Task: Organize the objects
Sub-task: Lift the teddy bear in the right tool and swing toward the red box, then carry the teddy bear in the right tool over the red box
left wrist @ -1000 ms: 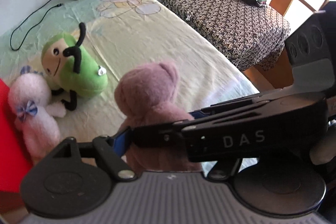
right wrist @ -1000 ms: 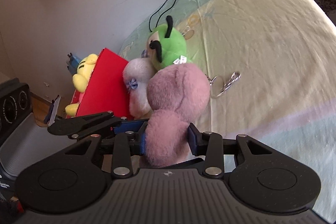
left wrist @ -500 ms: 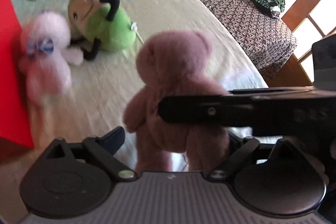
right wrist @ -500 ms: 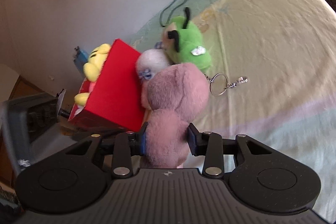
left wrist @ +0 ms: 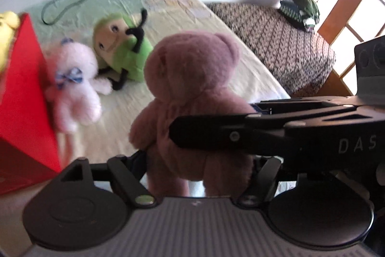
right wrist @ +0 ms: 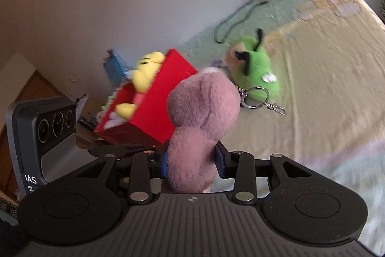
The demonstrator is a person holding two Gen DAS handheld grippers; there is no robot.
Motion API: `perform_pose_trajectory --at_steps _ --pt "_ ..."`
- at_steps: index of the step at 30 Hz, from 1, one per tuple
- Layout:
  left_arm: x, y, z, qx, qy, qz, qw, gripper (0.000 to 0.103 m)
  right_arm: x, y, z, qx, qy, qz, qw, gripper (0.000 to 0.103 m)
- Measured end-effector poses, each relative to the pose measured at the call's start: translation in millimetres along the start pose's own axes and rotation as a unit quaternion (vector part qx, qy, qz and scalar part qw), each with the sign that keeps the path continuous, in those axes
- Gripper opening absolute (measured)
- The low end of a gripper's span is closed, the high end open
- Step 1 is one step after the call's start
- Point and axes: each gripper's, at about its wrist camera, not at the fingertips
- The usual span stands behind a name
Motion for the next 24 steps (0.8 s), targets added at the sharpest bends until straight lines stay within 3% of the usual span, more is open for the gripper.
perform_pose_trajectory --at_steps 7,13,24 --pt "-15 7 -52 0.057 -0.027 -0.01 0.998 0.073 -31 -7 7 0.01 -0.061 -0.018 0.998 0.039" --pt "-41 5 -89 0.101 -0.024 -0.007 0.9945 0.073 -70 -16 19 0.023 -0.077 -0.05 0.996 0.039" --pt "-129 12 -156 0.154 -0.027 -0.005 0.9878 0.073 -139 -24 80 0.056 -0.11 -0.052 0.991 0.039"
Point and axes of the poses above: each gripper's, at about its wrist camera, not at the fingertips, and z roughly the way its jaws point, x to its right, y to its underside, and after that the axes turned 4 degrees about -y, right-handed
